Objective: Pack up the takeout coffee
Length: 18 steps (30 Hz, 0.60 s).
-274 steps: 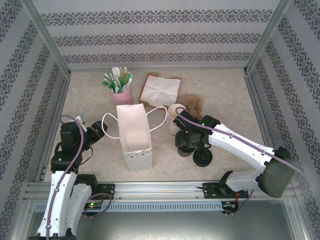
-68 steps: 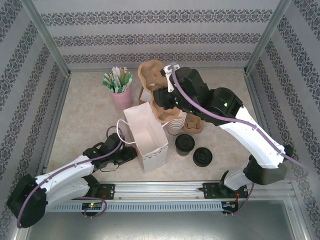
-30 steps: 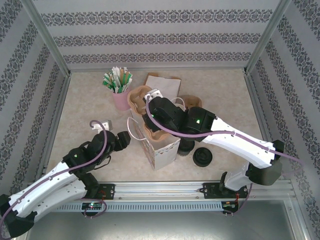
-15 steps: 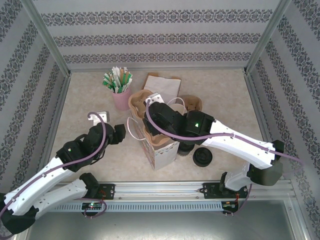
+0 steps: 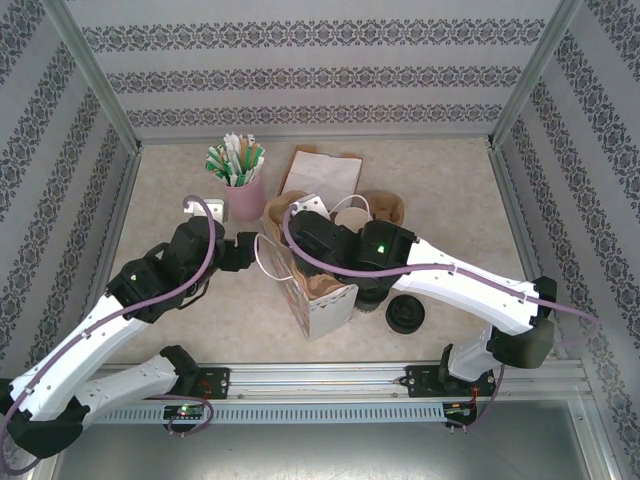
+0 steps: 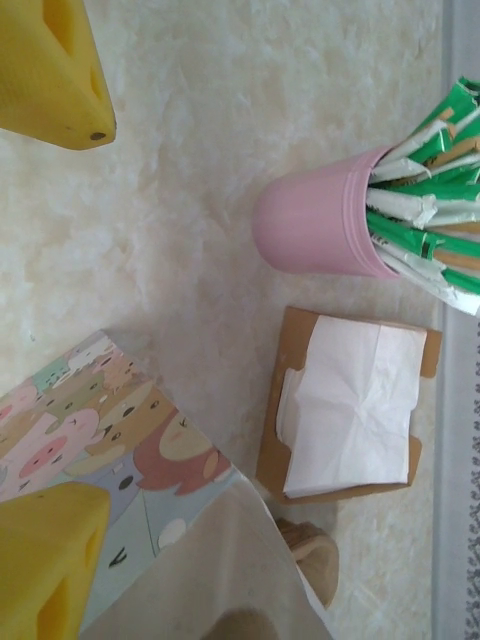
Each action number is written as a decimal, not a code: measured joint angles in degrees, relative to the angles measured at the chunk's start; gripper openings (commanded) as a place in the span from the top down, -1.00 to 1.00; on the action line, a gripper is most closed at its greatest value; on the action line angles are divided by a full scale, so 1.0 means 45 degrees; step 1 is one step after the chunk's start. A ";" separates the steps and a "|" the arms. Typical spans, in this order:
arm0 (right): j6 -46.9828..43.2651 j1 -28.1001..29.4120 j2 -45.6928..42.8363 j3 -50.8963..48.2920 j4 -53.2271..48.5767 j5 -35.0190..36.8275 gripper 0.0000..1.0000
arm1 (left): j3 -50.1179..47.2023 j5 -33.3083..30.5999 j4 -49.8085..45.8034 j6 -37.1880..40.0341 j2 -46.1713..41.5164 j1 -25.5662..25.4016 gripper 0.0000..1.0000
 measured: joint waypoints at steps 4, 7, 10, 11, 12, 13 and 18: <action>0.0107 0.0000 0.0219 0.0214 -0.0262 -0.0010 0.25 | 0.0709 0.0908 -0.0170 0.0481 0.0355 0.0588 -0.72; 0.0160 -0.0005 0.0238 0.0223 -0.0403 -0.0010 0.25 | 0.1015 0.1637 -0.0170 0.0748 0.0573 0.1107 -0.70; 0.0194 -0.0005 0.0238 0.0223 -0.0466 -0.0015 0.25 | 0.1151 0.2433 -0.0180 0.0986 0.0767 0.1617 -0.71; 0.0199 -0.0010 0.0238 0.0223 -0.0471 -0.0024 0.25 | 0.1190 0.2735 -0.0189 0.1054 0.0860 0.1807 -0.71; 0.0199 -0.0010 0.0238 0.0223 -0.0471 -0.0044 0.25 | 0.1234 0.3031 -0.0199 0.1117 0.0971 0.2006 -0.70; 0.0199 -0.0010 0.0238 0.0223 -0.0471 -0.0053 0.25 | 0.1277 0.3288 -0.0199 0.1161 0.1078 0.2171 -0.71; 0.0204 -0.0010 0.0238 0.0223 -0.0471 -0.0136 0.25 | 0.1326 0.4731 -0.0151 0.1282 0.1637 0.2977 -0.68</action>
